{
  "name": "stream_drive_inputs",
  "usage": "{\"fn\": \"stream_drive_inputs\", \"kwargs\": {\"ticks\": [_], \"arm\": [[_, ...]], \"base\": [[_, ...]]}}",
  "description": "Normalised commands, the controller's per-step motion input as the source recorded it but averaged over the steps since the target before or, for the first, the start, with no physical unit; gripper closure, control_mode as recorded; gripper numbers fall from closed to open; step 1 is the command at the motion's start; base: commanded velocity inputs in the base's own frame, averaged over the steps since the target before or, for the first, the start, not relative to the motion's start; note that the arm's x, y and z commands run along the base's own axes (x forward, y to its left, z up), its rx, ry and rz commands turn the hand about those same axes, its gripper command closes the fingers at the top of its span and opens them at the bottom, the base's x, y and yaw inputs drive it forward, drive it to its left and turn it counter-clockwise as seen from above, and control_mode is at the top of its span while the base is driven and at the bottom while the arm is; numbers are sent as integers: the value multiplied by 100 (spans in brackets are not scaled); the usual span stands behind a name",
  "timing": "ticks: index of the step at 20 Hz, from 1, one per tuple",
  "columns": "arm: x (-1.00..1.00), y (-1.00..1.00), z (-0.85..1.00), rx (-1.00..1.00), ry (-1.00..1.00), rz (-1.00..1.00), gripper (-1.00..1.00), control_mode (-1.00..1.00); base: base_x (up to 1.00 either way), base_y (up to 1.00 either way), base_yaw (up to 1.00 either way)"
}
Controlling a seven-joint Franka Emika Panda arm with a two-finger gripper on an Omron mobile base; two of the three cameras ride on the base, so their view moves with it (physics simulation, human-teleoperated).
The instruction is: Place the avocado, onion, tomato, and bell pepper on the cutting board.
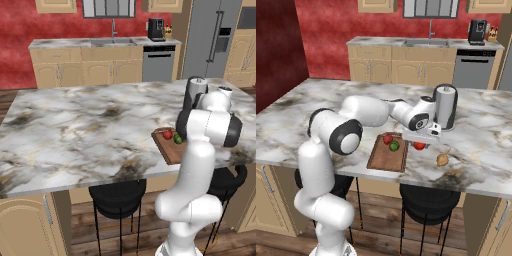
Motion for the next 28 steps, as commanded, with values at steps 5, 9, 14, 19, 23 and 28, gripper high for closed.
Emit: {"fn": "stream_drive_inputs", "kwargs": {"ticks": [5,9,14,19,23,28], "arm": [[-49,47,0,0,0,0,100,-100],[-48,48,6,0,0,0,100,-100],[-43,44,18,0,0,0,100,-100],[-36,53,12,0,0,0,100,-100],[-29,57,4,0,0,0,100,-100],[-15,58,2,0,0,0,100,-100]], "base": [[0,0,0],[0,0,0],[0,0,0],[0,0,0],[0,0,0],[0,0,0]]}}
